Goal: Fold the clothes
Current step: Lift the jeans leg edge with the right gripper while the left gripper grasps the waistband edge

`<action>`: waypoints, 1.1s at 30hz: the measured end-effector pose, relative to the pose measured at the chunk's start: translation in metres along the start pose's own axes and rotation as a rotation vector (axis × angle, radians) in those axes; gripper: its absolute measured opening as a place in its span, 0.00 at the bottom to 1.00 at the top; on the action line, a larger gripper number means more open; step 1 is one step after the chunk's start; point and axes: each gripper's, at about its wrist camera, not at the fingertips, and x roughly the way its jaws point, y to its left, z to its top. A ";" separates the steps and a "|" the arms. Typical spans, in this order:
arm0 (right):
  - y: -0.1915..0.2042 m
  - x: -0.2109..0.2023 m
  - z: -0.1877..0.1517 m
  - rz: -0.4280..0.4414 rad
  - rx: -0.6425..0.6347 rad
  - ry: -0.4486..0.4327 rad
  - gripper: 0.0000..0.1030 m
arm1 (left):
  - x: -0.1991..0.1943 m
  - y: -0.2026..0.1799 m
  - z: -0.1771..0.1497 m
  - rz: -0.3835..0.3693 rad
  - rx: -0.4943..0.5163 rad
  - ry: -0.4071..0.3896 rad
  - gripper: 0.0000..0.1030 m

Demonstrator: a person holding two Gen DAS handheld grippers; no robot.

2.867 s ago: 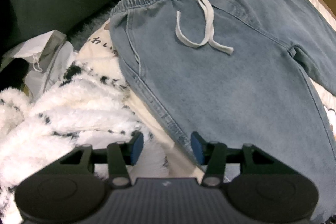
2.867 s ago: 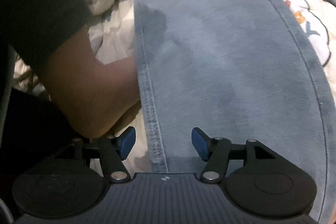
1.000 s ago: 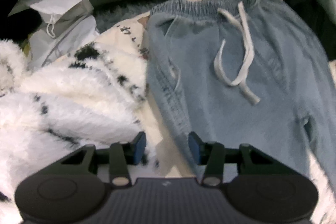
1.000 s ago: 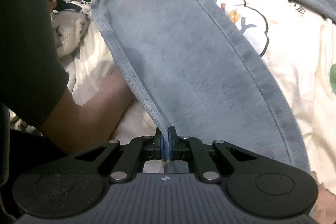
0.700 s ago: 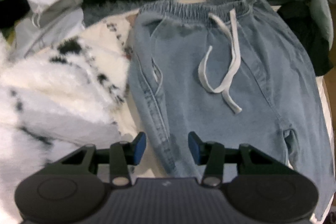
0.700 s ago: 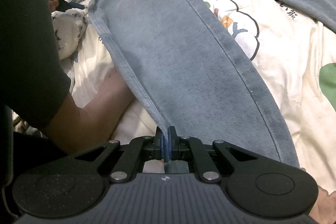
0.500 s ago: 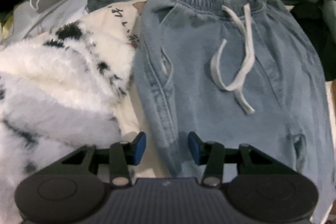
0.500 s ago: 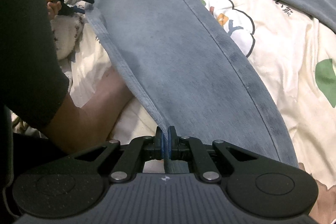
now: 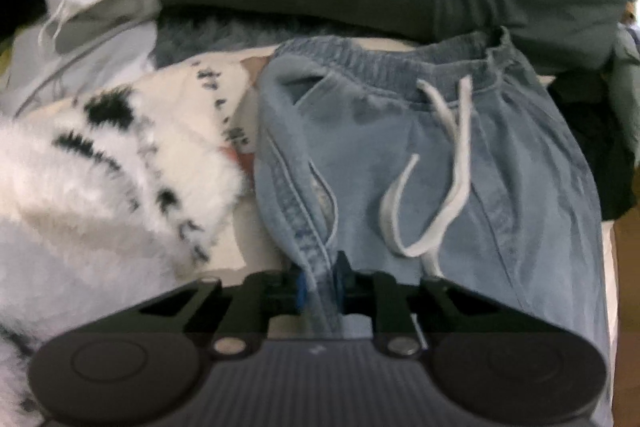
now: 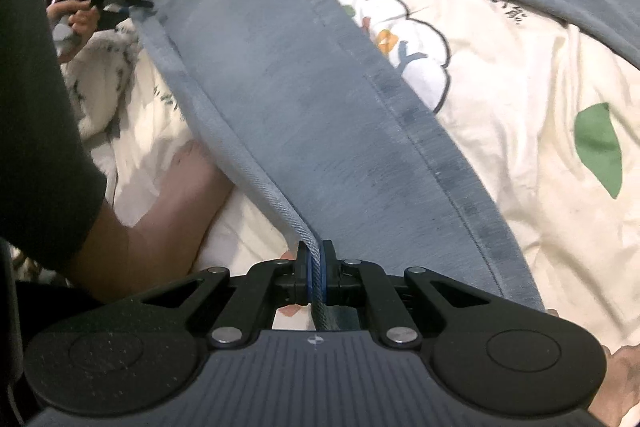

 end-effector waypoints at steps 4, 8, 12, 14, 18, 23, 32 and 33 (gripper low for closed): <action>-0.003 -0.007 0.001 -0.009 0.023 -0.030 0.01 | -0.017 -0.013 0.005 0.015 0.024 0.000 0.12; -0.002 -0.025 0.004 -0.032 0.031 -0.074 0.01 | -0.030 -0.044 0.011 0.069 0.119 0.014 0.11; -0.007 -0.042 0.008 -0.055 0.063 -0.124 0.01 | -0.046 -0.072 0.020 0.052 0.155 0.006 0.10; -0.008 -0.051 0.010 -0.073 0.070 -0.146 0.01 | -0.055 -0.086 0.023 0.047 0.176 0.001 0.10; -0.013 -0.070 0.018 -0.108 0.097 -0.199 0.01 | -0.073 -0.106 0.027 0.021 0.187 -0.016 0.09; -0.021 -0.091 0.037 -0.148 0.108 -0.232 0.01 | -0.084 -0.126 0.029 0.026 0.196 -0.019 0.09; -0.023 -0.132 0.061 -0.186 0.151 -0.307 0.01 | -0.095 -0.144 0.038 0.026 0.211 -0.013 0.09; -0.022 -0.136 0.064 -0.191 0.147 -0.308 0.01 | -0.095 -0.147 0.039 0.019 0.212 -0.013 0.09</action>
